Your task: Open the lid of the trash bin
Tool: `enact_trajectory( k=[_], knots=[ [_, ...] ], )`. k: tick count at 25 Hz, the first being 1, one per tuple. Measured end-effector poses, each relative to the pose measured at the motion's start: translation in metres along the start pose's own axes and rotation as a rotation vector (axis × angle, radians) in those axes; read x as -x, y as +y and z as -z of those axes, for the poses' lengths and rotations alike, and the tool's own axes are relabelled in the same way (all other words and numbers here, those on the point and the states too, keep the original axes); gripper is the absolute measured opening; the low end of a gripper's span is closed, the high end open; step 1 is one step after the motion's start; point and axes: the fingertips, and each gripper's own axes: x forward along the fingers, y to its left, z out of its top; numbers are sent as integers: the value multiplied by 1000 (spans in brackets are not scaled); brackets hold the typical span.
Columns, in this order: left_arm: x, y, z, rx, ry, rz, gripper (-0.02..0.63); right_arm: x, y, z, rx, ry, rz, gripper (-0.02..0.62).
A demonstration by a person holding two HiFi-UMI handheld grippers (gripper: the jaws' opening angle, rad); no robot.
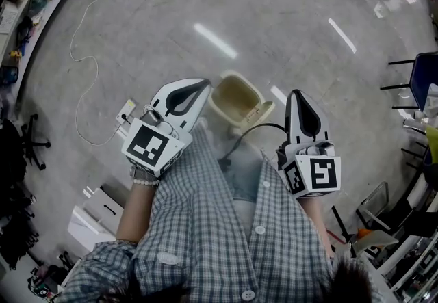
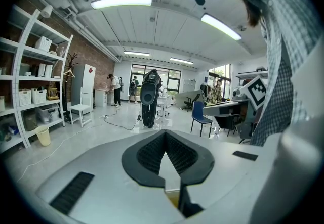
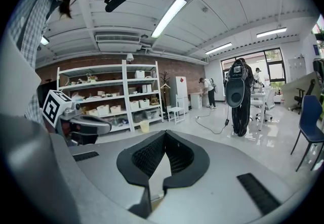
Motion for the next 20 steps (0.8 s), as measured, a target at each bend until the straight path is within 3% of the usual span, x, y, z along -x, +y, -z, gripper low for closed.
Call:
enact_trajectory(
  k=[20],
  knots=[
    [-2, 1, -3, 6, 19, -12, 5, -1, 3, 2, -4, 17, -7, 17]
  ],
)
